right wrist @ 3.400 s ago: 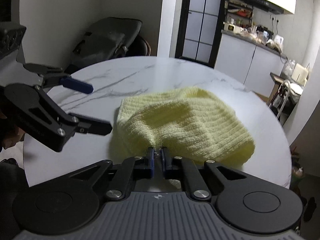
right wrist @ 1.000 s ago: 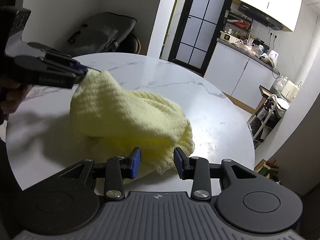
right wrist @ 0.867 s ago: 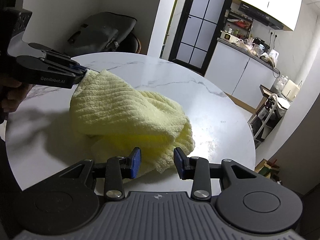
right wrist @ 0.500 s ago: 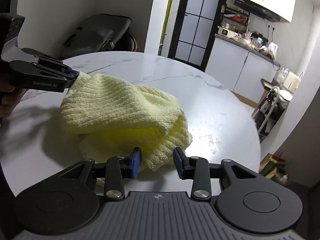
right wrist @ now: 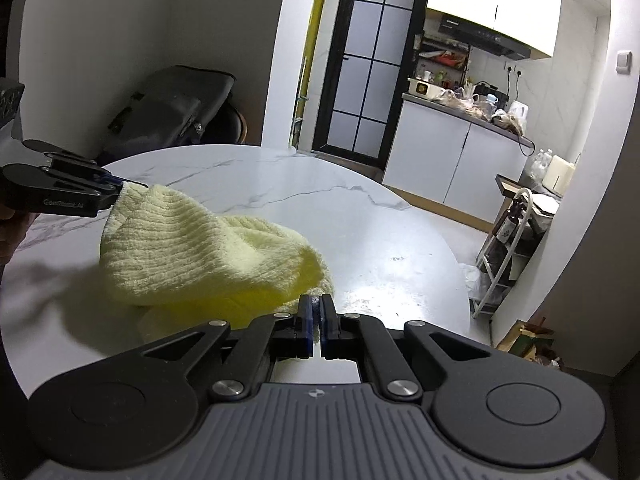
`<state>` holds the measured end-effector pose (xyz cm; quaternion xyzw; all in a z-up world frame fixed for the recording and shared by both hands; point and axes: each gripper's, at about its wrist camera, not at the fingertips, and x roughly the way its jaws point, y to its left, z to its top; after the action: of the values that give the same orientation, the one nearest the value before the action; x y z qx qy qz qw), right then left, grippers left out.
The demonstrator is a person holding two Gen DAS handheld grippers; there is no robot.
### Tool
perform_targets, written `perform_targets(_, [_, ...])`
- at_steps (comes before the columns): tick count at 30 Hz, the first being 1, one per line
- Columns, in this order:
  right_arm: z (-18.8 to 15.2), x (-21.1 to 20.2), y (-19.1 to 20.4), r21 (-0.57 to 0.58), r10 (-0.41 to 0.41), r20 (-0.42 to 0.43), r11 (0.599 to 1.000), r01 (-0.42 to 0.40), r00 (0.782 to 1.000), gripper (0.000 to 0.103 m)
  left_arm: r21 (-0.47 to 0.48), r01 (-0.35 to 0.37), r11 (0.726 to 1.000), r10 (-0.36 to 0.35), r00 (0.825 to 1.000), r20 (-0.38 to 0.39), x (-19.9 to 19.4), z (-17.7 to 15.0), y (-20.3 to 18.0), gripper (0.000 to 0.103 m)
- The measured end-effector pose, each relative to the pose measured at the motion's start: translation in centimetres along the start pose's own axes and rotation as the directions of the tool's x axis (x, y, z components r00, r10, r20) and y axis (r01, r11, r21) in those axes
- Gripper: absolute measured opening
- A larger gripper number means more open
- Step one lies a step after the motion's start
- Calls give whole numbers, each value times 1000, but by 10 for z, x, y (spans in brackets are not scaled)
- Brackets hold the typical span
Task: Fold towel
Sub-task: 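Raise the towel with both grippers, pulling its edges apart, then hold the towel up between both grippers, stretching it open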
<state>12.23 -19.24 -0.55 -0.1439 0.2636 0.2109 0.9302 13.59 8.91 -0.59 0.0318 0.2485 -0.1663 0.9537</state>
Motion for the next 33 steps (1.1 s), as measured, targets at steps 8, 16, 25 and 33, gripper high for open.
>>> perform_targets(8, [-3, -2, -3, 4, -5, -1, 1000, 5, 1000, 4, 3, -19, 1000, 19, 1000, 8, -4, 1, -3, 14])
perform_targets(16, [1, -19, -14, 9, -40, 62, 999, 39, 997, 3, -13, 30, 999, -28, 995, 96, -21, 12, -4, 9])
perform_targets(25, [32, -57, -17, -39, -61, 195, 997, 70, 979, 3, -31, -6, 1000, 12, 984, 180, -58, 36, -7, 6])
perform_targets(33, [50, -89, -18, -58, -64, 303, 995, 85, 951, 3, -25, -52, 998, 56, 973, 226, -94, 42, -15, 6])
